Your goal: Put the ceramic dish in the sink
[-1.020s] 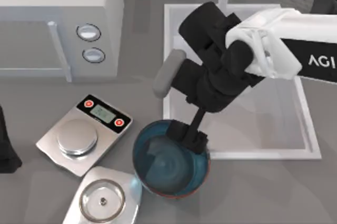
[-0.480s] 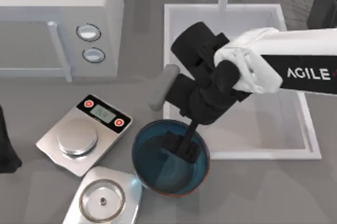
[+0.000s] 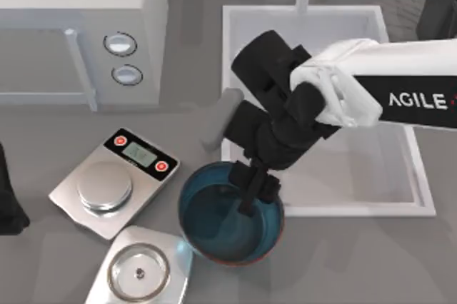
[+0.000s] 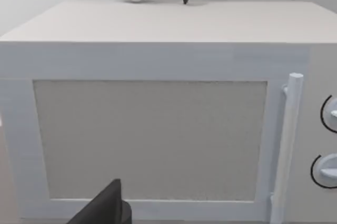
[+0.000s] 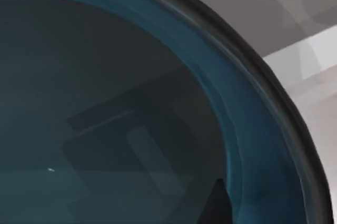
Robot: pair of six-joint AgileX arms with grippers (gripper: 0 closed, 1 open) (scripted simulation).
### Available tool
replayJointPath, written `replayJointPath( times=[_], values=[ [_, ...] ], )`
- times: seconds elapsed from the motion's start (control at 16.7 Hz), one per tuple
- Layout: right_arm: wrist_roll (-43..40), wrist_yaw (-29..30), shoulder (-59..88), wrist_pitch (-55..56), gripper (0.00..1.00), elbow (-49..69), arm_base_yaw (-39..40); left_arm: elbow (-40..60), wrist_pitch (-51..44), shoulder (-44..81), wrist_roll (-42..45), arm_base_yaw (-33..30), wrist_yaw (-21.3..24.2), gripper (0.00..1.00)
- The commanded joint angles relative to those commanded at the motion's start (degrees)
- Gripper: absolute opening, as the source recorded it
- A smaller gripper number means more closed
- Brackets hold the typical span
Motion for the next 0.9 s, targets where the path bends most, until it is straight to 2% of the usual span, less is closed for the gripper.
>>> replayJointPath(
  times=[0.18, 0.24, 0.9],
  values=[
    [0.00, 0.00, 0.00, 0.00, 0.02, 0.00, 0.00, 0.00, 0.00, 0.00, 0.00, 0.00, 0.00, 1.00],
    [0.00, 0.00, 0.00, 0.00, 0.00, 0.00, 0.00, 0.00, 0.00, 0.00, 0.00, 0.00, 0.00, 1.00],
    [-0.12, 0.00, -0.46, -2.08, 0.00, 2.24, 0.01, 0.00, 0.00, 0.00, 0.00, 0.00, 0.00, 1.00]
  ],
)
